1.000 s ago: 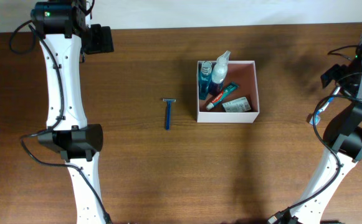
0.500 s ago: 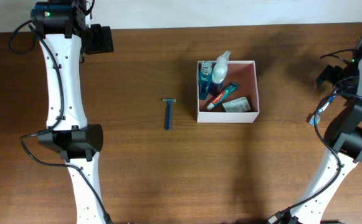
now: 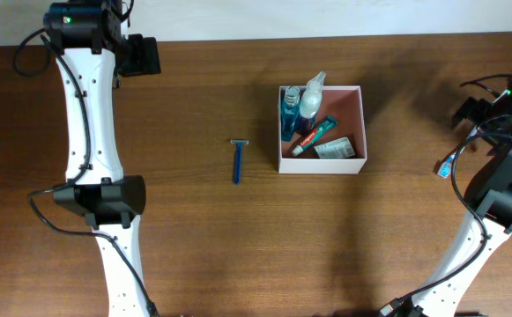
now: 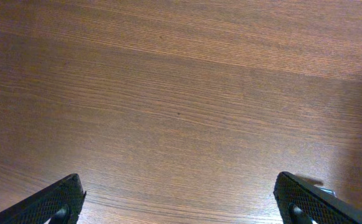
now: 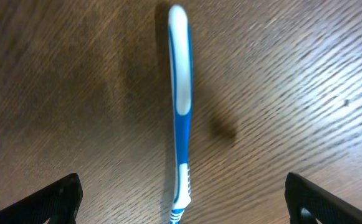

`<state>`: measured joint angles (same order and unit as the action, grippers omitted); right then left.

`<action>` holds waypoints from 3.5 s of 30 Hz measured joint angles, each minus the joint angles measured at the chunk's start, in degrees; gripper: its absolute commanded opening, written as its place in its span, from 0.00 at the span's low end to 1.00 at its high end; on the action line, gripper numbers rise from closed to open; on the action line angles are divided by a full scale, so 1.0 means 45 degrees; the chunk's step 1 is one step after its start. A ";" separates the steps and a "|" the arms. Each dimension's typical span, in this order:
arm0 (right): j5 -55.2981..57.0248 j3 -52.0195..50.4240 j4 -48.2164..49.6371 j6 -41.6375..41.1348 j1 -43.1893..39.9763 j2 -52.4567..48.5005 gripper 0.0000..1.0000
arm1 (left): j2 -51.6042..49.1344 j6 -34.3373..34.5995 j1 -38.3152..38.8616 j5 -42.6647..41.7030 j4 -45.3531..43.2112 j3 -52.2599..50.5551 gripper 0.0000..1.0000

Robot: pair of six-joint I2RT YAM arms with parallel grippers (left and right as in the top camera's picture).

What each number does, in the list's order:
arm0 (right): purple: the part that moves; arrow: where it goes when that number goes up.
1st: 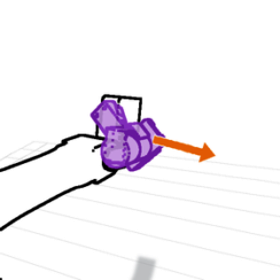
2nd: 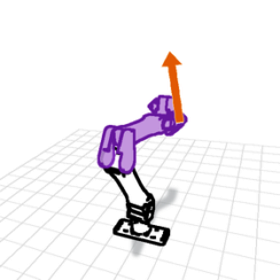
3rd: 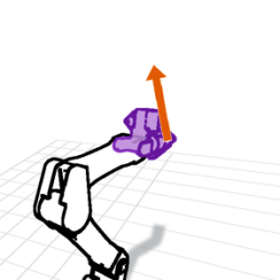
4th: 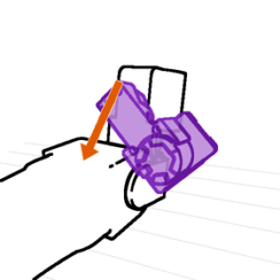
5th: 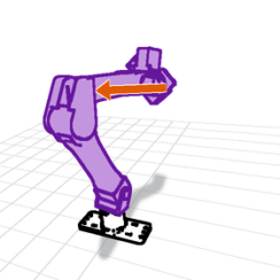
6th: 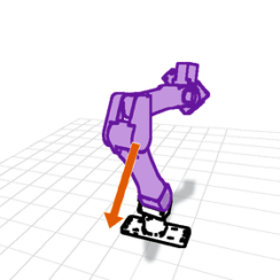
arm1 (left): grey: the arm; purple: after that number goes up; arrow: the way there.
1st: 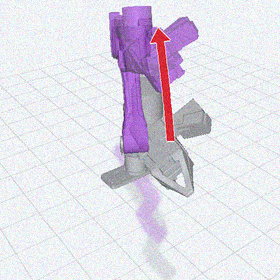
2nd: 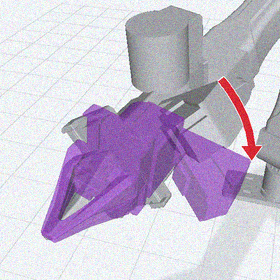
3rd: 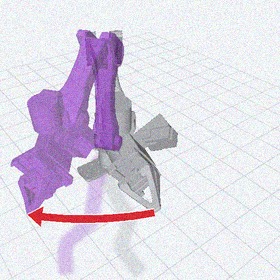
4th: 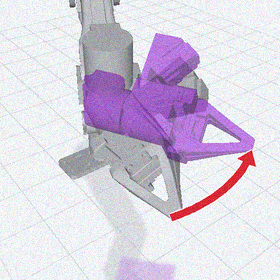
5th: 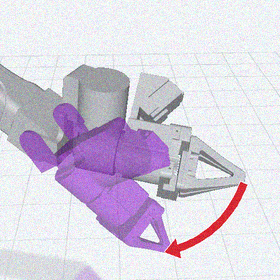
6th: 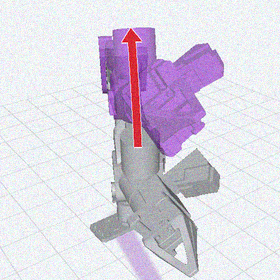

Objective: Pack container
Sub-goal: 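Lower the right gripper over the blue-white toothbrush handle, then close the right gripper on the toothbrush handle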

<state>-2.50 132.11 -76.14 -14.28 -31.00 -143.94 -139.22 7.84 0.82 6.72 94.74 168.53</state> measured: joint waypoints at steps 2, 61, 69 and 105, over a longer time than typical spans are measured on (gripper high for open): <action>0.0010 -0.0010 0.0068 0.0005 0.0005 0.0000 0.99 | 0.0000 0.0000 0.0000 0.0000 0.0000 0.0000 0.99; 0.0646 -0.0010 0.0219 0.0486 0.0005 -0.0792 0.27 | 0.0000 0.0000 0.0005 0.0000 -0.0005 0.0000 0.99; 0.0636 -0.0010 0.0126 0.0379 0.0000 -0.0792 0.13 | 0.0000 -0.0005 0.0005 0.0000 -0.0005 0.0000 0.99; -0.0102 0.1263 -0.0899 0.0121 0.0005 -0.0797 0.14 | 0.0000 -0.0005 0.0000 0.0000 0.0000 0.0000 0.99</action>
<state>-2.96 137.80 -80.18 -13.74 -30.98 -147.52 -139.22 7.81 0.82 6.72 94.74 168.53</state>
